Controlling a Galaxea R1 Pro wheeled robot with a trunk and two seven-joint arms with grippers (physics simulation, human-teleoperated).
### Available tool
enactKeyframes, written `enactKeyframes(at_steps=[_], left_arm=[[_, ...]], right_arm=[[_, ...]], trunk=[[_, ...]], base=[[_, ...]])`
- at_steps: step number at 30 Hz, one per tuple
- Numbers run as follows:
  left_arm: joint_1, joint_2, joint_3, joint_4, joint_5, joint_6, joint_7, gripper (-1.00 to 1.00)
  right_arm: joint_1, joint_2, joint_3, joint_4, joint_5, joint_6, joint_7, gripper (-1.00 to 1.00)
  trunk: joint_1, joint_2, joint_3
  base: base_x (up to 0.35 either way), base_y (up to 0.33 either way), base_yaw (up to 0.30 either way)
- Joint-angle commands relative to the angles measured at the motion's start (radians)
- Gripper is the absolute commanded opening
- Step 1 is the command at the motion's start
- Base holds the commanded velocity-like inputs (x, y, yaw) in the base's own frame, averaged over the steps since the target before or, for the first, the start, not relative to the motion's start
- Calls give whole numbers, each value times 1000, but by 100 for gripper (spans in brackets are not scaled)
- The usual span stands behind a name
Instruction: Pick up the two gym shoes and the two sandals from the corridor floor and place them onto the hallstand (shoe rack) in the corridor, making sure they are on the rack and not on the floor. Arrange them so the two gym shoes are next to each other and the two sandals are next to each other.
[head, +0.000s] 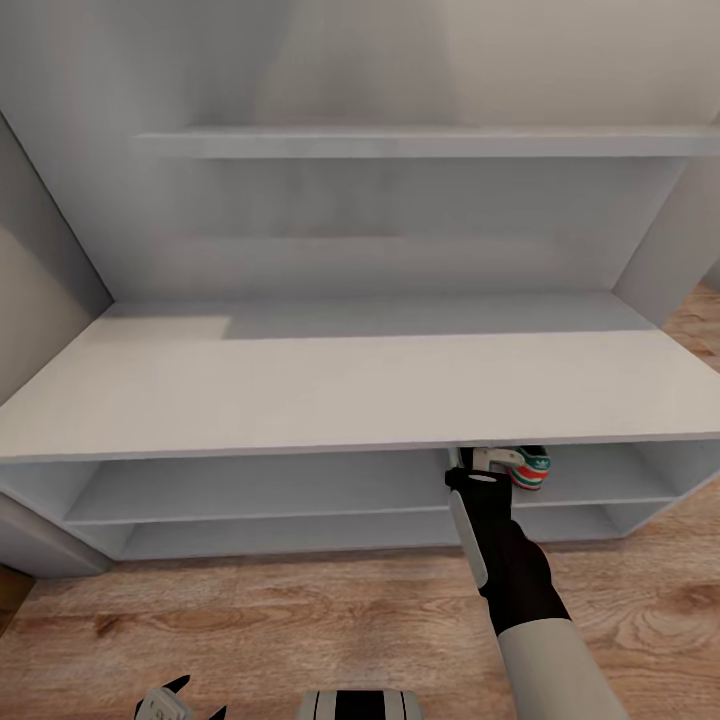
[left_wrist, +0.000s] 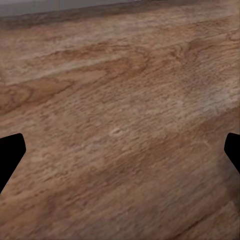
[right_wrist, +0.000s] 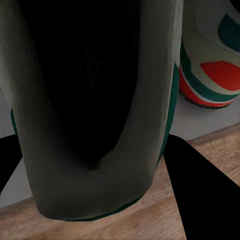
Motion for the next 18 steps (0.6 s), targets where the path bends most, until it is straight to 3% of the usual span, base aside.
enactKeyframes(at_steps=[1, 18], left_arm=[[-1, -1, 5, -1, -8, -5, -5, 100], [-1, -1, 6, -1, -8, -5, -5, 100]], right_arm=[[-1, 0, 1, -1, -2, 5, -6, -100], [-1, 0, 1, -2, -2, 5, -6, -100]], trunk=[[0, 0, -1], [0, 0, -1]], base=[[20, 0, 0], [24, 0, 0]])
